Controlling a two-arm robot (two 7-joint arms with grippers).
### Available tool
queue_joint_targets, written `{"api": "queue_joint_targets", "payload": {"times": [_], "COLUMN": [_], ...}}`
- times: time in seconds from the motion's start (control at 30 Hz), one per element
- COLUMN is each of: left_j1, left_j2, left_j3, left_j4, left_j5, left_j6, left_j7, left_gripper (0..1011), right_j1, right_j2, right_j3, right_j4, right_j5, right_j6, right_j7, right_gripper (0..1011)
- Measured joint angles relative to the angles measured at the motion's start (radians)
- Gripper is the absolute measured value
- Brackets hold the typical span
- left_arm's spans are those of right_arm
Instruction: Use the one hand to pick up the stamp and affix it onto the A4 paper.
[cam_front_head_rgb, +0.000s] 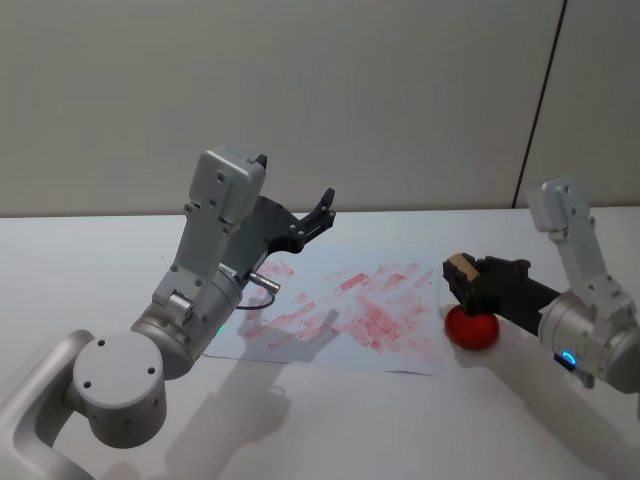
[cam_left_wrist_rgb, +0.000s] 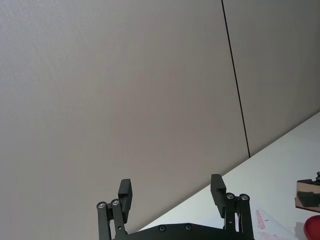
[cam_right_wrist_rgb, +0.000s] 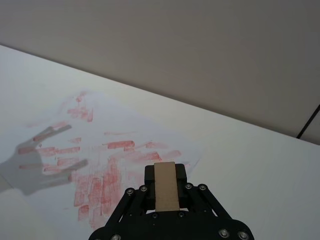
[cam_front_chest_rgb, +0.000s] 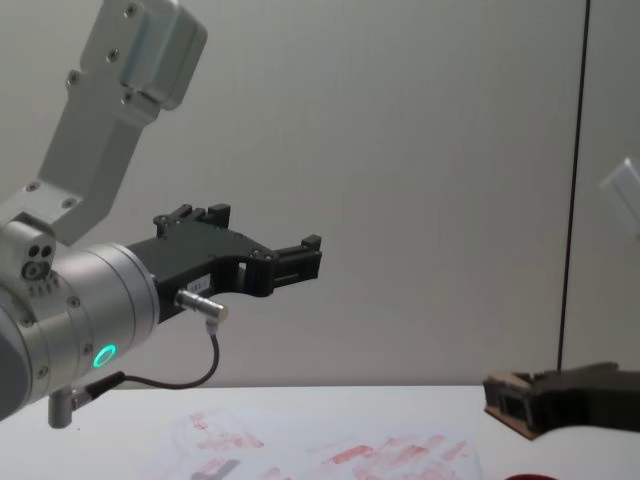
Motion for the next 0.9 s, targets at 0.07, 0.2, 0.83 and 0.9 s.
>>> {"api": "queue_joint_targets", "payload": {"times": [0.07, 0.2, 0.83, 0.9], "left_j1": [0.0, 0.0, 0.0, 0.0], "left_j2": [0.0, 0.0, 0.0, 0.0], "left_j3": [0.0, 0.0, 0.0, 0.0], "left_j4": [0.0, 0.0, 0.0, 0.0], "left_j5": [0.0, 0.0, 0.0, 0.0], "left_j6": [0.0, 0.0, 0.0, 0.0], "left_j7": [0.0, 0.0, 0.0, 0.0], "left_gripper": [1001, 1002, 1001, 1001], "right_j1": [-0.004, -0.009, -0.008, -0.008], "right_j2": [0.004, 0.008, 0.006, 0.005], "right_j3": [0.0, 0.0, -0.011, -0.013], "right_j4": [0.003, 0.009, 0.047, 0.052], "right_j5": [-0.006, -0.016, -0.05, -0.053], "right_j6": [0.004, 0.011, 0.024, 0.025], "right_j7": [-0.001, -0.004, -0.002, -0.003], "right_gripper": [220, 220, 220, 219]}}
